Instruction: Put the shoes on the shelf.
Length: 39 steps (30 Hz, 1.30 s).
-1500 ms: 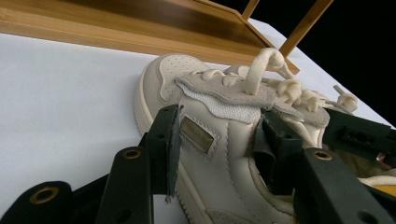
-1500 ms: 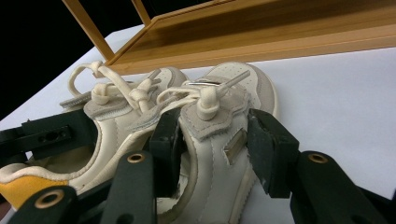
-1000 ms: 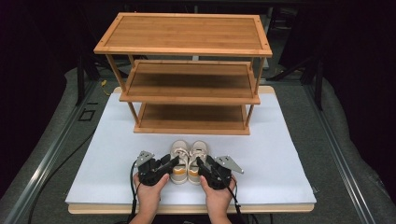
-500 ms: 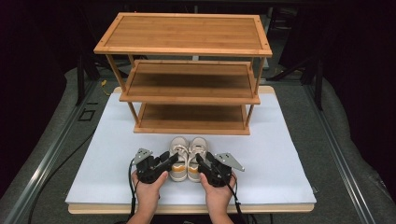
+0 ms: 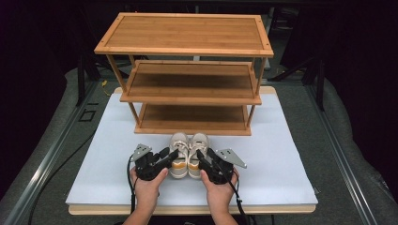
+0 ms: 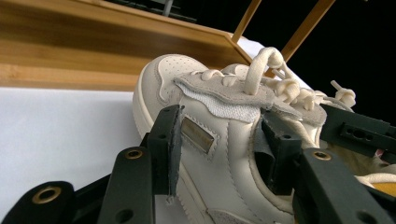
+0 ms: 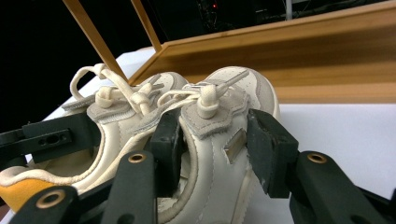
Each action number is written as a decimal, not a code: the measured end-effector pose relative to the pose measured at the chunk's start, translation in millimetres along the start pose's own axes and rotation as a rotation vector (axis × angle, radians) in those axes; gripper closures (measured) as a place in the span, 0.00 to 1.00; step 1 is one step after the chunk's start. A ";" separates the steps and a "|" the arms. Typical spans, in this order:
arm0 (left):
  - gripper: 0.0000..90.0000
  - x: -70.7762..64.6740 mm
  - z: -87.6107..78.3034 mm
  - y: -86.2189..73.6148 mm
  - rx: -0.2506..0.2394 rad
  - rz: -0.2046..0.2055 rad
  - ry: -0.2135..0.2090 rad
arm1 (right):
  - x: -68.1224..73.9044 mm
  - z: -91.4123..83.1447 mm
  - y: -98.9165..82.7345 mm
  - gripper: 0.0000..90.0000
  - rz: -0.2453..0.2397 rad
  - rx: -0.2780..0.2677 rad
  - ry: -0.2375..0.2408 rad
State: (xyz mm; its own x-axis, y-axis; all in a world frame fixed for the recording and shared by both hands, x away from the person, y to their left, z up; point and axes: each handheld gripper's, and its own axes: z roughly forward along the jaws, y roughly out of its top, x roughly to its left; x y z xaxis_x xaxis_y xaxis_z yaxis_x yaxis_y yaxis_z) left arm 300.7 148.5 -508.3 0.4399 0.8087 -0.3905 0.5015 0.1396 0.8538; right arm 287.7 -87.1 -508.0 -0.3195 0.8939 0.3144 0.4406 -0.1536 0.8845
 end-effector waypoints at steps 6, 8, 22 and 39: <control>0.61 -2.2 -4.4 10.7 -0.015 0.003 -0.003 | 5.0 -2.8 11.2 0.63 -0.009 -0.009 0.004; 0.61 -2.5 -5.0 12.2 -0.018 0.001 -0.003 | 5.9 -2.8 12.9 0.63 -0.006 -0.015 0.005; 0.62 -12.7 -15.4 39.2 -0.037 0.015 -0.004 | 14.3 -11.2 38.0 0.63 -0.002 -0.036 0.018; 0.62 -19.4 -25.6 68.7 -0.082 0.025 -0.015 | 25.9 -17.4 68.3 0.63 -0.005 -0.074 0.038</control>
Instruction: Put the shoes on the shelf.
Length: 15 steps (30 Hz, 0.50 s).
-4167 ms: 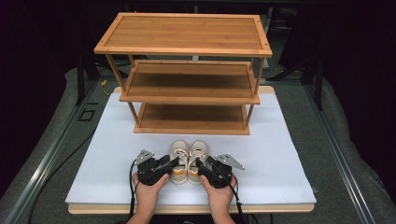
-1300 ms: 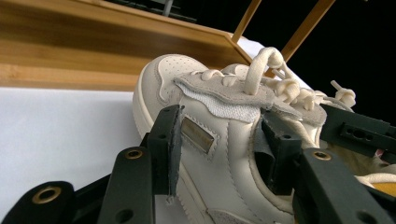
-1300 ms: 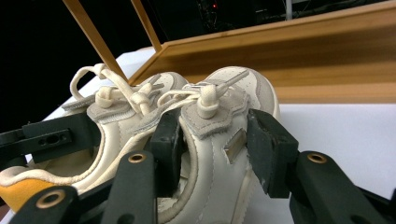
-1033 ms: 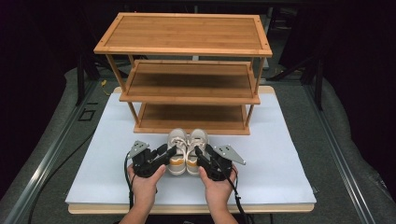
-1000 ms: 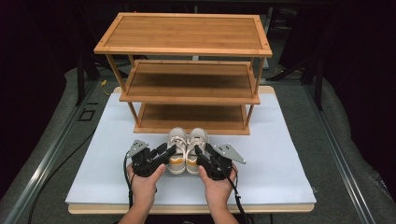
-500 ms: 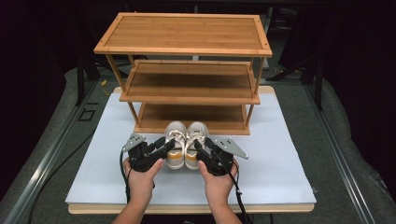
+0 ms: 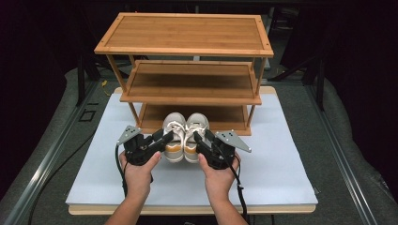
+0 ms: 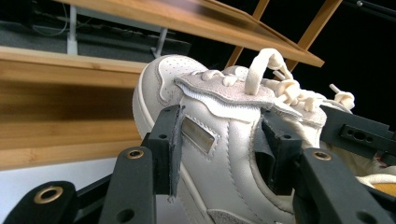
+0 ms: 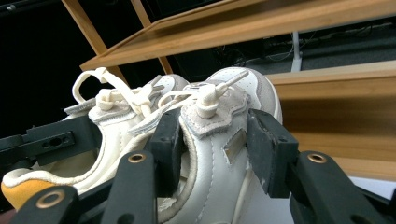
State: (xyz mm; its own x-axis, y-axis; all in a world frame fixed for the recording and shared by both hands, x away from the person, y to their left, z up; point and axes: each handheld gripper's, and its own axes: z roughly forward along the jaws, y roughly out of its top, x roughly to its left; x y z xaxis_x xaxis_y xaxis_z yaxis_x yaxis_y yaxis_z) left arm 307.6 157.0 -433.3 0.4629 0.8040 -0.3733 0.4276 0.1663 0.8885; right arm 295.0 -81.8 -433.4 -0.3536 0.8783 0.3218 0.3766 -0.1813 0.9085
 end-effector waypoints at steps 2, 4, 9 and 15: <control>0.62 0.5 -1.0 2.7 -0.001 0.000 0.000 | 1.2 0.2 1.8 0.63 -0.001 -0.006 -0.003; 0.62 0.8 -1.0 3.8 -0.001 0.001 -0.001 | 2.0 0.7 3.7 0.63 -0.003 -0.006 0.001; 0.62 1.3 0.7 7.4 0.006 -0.012 -0.004 | 1.6 1.8 7.0 0.63 0.003 0.001 -0.002; 0.62 0.4 1.1 10.1 0.009 -0.019 -0.007 | 1.2 1.6 11.1 0.63 -0.001 0.002 -0.002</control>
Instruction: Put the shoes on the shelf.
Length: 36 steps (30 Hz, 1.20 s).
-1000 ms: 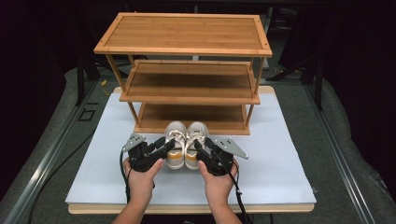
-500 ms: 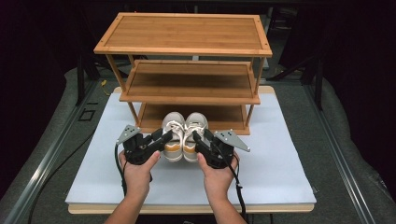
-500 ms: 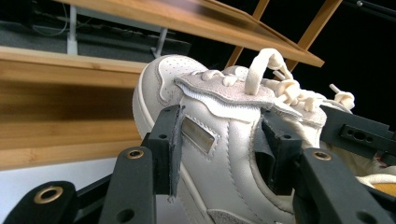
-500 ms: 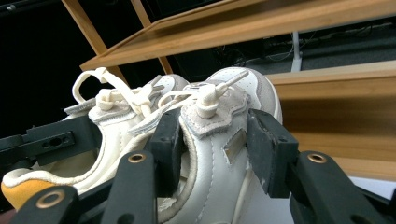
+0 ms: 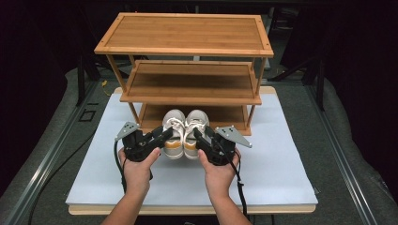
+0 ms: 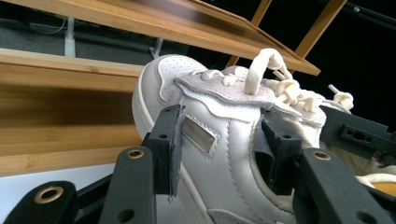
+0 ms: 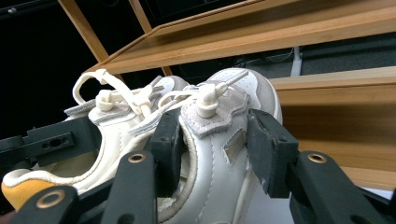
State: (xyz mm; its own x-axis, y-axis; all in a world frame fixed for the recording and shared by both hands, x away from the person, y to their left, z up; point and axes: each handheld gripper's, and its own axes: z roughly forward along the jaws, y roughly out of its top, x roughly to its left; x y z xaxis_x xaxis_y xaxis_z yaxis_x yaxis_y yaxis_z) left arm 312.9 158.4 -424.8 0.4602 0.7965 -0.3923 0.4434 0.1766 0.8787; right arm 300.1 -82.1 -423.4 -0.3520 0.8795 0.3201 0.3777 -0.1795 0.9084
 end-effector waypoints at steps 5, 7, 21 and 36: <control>0.62 -1.5 -1.0 3.8 -0.005 0.006 0.000 | 1.3 -0.8 2.4 0.63 0.006 -0.005 0.002; 0.62 -1.7 -1.1 4.4 -0.005 0.006 -0.001 | 1.4 -1.0 2.8 0.63 0.004 -0.007 0.004; 0.62 -3.5 -2.4 14.6 -0.016 0.003 -0.013 | 5.1 -2.4 14.1 0.63 -0.007 -0.019 -0.006; 0.62 -7.5 7.7 39.1 -0.008 0.032 -0.020 | 1.1 0.9 32.6 0.63 -0.001 -0.033 0.011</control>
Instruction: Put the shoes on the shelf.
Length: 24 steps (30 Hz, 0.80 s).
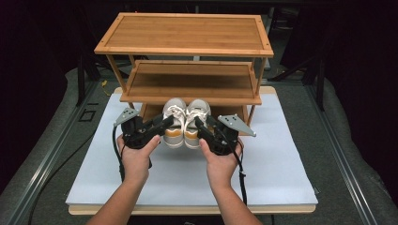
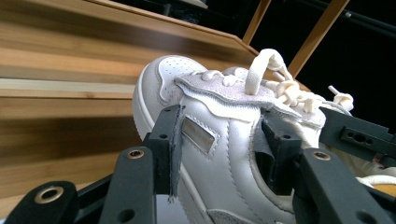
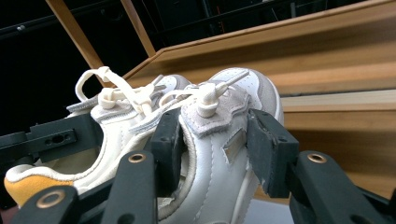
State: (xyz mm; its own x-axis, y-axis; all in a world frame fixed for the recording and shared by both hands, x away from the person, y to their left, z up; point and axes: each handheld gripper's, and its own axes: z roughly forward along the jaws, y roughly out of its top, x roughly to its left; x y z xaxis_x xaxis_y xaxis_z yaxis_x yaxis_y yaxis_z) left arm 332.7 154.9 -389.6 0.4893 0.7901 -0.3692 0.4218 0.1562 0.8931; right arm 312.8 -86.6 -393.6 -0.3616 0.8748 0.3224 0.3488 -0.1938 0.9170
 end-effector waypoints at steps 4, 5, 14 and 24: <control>0.62 1.1 5.3 6.5 -0.001 -0.004 0.003 | -2.0 4.3 8.3 0.63 -0.010 -0.002 0.001; 0.62 1.6 7.0 8.4 -0.003 -0.004 0.004 | -1.4 7.2 10.4 0.63 -0.010 -0.008 -0.029; 0.62 6.5 23.5 27.7 -0.002 -0.008 0.008 | -7.8 23.4 29.2 0.63 -0.010 -0.005 -0.016; 0.62 20.1 42.0 42.4 0.015 -0.016 0.028 | -16.5 51.3 42.1 0.63 -0.004 0.018 -0.014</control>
State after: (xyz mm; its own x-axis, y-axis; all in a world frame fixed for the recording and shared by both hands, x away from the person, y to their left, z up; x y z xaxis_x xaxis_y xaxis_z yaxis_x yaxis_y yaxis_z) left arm 392.4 152.5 -369.9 0.4613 0.8037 -0.3759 0.4407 0.1601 0.8833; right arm 377.8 -86.4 -372.4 -0.3513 0.8816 0.3151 0.3627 -0.1821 0.9139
